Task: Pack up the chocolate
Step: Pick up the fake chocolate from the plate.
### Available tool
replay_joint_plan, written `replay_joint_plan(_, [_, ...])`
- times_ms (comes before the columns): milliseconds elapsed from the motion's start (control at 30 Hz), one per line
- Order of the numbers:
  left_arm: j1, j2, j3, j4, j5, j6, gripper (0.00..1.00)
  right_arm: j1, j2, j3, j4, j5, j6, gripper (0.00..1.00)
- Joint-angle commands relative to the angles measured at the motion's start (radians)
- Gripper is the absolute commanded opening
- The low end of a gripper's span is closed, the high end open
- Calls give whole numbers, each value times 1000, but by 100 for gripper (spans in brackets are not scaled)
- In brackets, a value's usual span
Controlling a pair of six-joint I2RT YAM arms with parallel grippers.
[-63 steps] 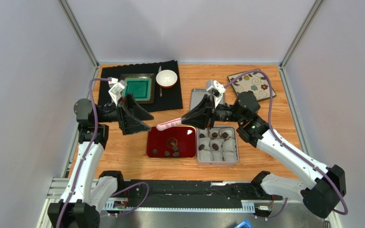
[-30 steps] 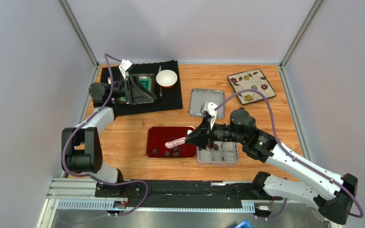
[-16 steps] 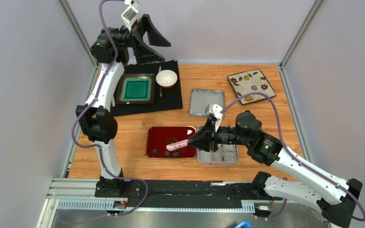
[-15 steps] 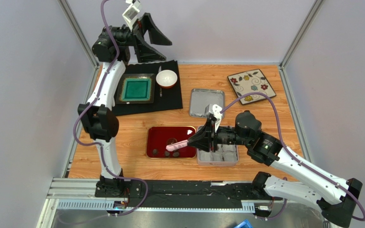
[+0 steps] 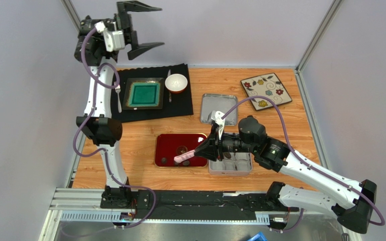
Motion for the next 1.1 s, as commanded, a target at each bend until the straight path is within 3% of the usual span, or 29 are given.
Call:
replay_joint_plan(0, [131, 39, 22, 352, 19, 565, 99, 5, 53, 81, -33, 94, -22, 0])
replay_joint_plan(33, [139, 9, -36, 349, -37, 727, 99, 5, 62, 84, -34, 104, -24, 0])
replay_joint_plan(67, [139, -116, -271, 311, -109, 824, 99, 6, 67, 86, -31, 111, -30, 0])
replay_joint_plan(100, [114, -218, -453, 228, -266, 984, 99, 5, 76, 89, -28, 132, -30, 0])
replay_joint_plan(133, [78, -339, -652, 47, -370, 1577, 99, 5, 78, 89, -25, 140, -34, 0])
replay_joint_plan(167, [-12, -525, -829, -718, -526, 2028, 99, 6, 78, 87, -16, 144, -36, 0])
replay_joint_plan(200, [-183, -506, -686, -1096, -839, 2453, 99, 3, 72, 83, -11, 144, -33, 0])
replay_joint_plan(233, [-203, -460, -529, -1264, -864, 2398, 99, 5, 68, 81, -4, 144, -28, 0])
replay_joint_plan(267, [-203, -429, -421, -1271, -886, 2314, 99, 6, 65, 78, 3, 151, -30, 0])
replay_joint_plan(333, [-203, -450, -453, -1233, -1013, 2107, 99, 11, 58, 75, 1, 203, -27, 0])
replay_joint_plan(400, [-200, -521, -501, -1458, -1151, 1950, 99, 13, 62, 75, -5, 267, -18, 0])
replay_joint_plan(467, [-199, -638, -641, -1690, -1214, 1836, 99, 14, 88, 89, -48, 349, -18, 0])
replay_joint_plan(633, [-190, -985, -1288, -1857, -1218, 1464, 99, 38, 160, 127, -109, 485, -19, 0])
replay_joint_plan(733, [-184, -1122, -1535, -1958, -1195, 1261, 99, 98, 196, 148, -135, 601, -41, 0])
replay_joint_plan(900, [-162, -1176, -1752, -2044, -1182, 1035, 99, 187, 255, 207, -192, 729, -41, 0])
replay_joint_plan(1067, [-151, -1190, -1860, -2015, -1199, 980, 99, 229, 298, 205, -182, 760, -19, 0])
